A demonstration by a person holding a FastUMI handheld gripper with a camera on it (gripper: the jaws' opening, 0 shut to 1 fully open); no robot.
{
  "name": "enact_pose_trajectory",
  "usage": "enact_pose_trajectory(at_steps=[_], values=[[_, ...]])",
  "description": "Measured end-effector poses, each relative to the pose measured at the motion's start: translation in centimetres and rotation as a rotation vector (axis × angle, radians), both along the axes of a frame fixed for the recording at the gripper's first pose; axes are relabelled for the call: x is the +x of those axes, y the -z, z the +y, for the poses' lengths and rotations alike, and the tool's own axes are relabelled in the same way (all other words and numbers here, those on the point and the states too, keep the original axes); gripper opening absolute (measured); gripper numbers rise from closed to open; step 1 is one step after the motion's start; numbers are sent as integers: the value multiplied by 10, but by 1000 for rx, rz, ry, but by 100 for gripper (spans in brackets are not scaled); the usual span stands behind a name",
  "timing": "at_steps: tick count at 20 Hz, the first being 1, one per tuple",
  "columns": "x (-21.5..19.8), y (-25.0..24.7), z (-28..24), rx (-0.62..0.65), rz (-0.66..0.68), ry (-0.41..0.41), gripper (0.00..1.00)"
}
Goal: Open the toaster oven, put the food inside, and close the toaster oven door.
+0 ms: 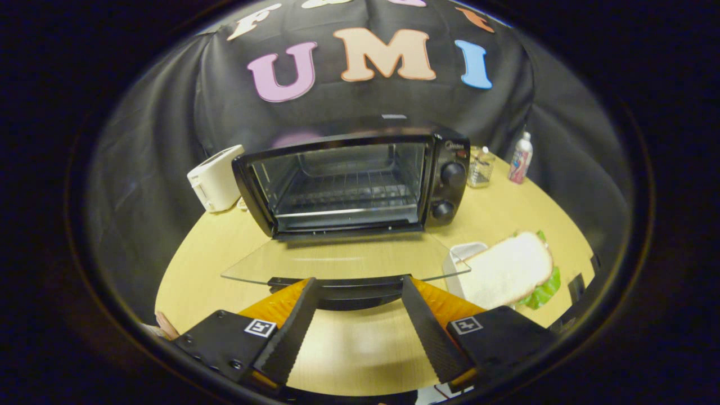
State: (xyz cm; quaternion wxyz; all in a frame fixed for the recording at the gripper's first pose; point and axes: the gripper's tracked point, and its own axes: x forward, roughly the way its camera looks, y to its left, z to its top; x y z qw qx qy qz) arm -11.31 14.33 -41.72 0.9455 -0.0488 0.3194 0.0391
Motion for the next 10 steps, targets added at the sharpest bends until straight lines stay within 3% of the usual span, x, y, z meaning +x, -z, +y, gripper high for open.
enact_pose_trajectory(at_steps=[7, 10], values=[[-8, 52, -4, -55, 146, -9, 97], [-10, 55, -5, -92, 143, -33, 97]])
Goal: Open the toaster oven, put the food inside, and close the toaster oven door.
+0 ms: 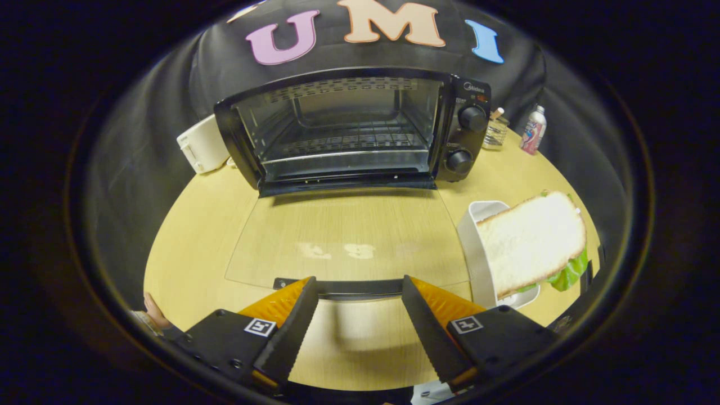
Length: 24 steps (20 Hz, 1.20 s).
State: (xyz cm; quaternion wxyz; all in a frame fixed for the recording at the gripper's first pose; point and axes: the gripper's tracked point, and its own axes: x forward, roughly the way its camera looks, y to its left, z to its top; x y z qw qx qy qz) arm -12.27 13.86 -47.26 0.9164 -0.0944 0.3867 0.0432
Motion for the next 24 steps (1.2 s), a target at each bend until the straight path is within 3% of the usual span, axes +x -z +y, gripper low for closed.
enact_pose_trajectory(at_steps=[3, 10, 13, 17, 24], values=[[-9, 5, -5, -17, 35, -12, 97], [-23, -61, -5, 202, 123, -51, 96], [-14, -102, -39, 144, 132, -94, 95], [11, -134, -98, 50, 165, -89, 94], [37, -131, -184, -80, 286, 27, 94]])
